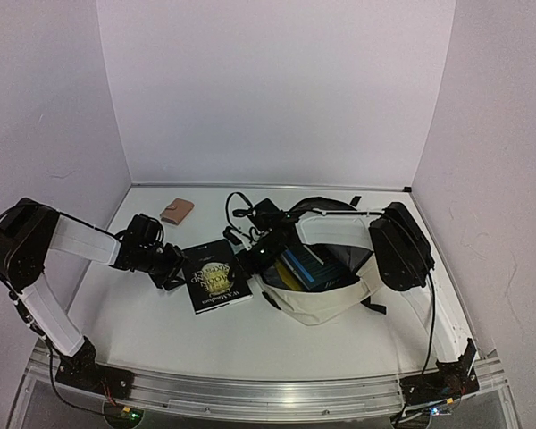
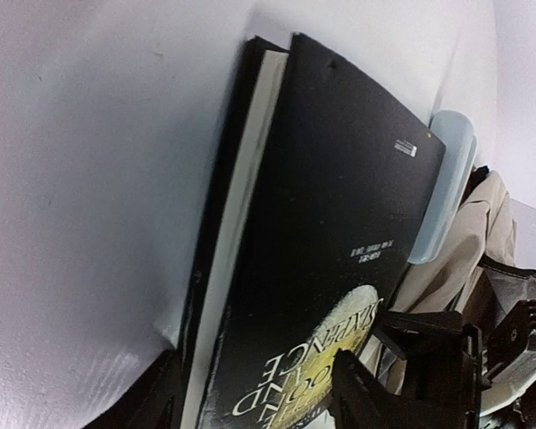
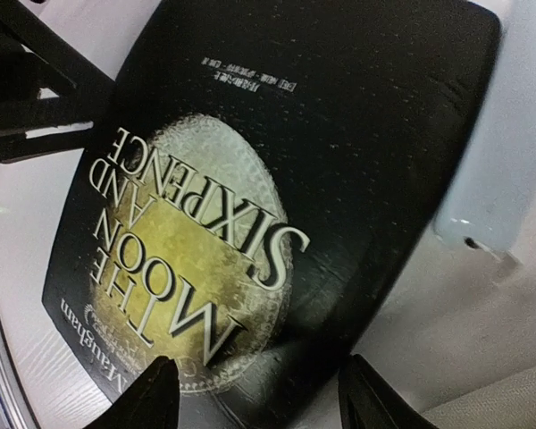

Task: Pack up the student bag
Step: Pick up the book from the center of the board.

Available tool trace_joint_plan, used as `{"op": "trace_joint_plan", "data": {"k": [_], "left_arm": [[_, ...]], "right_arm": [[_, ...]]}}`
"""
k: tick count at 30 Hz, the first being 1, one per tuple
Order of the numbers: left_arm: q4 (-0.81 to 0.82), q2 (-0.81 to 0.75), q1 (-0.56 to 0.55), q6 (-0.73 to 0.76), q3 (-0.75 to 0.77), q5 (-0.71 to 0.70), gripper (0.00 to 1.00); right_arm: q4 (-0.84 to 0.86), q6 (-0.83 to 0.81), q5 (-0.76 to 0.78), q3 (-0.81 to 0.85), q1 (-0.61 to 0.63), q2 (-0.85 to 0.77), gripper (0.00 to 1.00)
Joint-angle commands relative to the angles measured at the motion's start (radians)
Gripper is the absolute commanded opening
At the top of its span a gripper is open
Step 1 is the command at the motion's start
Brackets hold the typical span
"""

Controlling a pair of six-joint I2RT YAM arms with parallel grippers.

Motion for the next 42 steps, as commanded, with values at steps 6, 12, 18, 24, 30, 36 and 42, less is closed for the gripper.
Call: {"op": "trace_joint_plan", "data": {"k": [6, 12, 18, 24, 30, 36, 42], "left_arm": [[0.092, 0.064, -0.002, -0.014, -0.001, 0.048, 0.21], [0.176, -0.005, -0.023, 0.035, -0.002, 0.089, 0.09], [0.143, -0.096, -0.036, 0.108, 0.022, 0.146, 0.02], [0.275, -0.065, -0.038, 0.053, -0.048, 0.204, 0.10], [0.432, 0.011, -0.045, 0.013, -0.064, 0.273, 0.30], [0.433, -0.012, -0.048, 0.021, -0.081, 0.258, 0.09], [0.375, -0.129, -0.043, 0.039, -0.073, 0.236, 0.00]], "right_arm": [[0.021, 0.113, -0.330, 0.039, -0.001, -0.048, 0.56], [0.045, 0.166, -0.334, 0.059, -0.001, -0.087, 0.54], [0.046, 0.160, -0.317, 0.026, -0.003, -0.101, 0.53], [0.048, 0.160, -0.316, 0.026, -0.003, -0.138, 0.52], [0.046, 0.154, -0.298, 0.001, -0.006, -0.136, 0.52], [0.045, 0.147, -0.288, 0.000, -0.012, -0.142, 0.52], [0.037, 0.177, -0.305, 0.009, -0.064, -0.194, 0.82]]}}
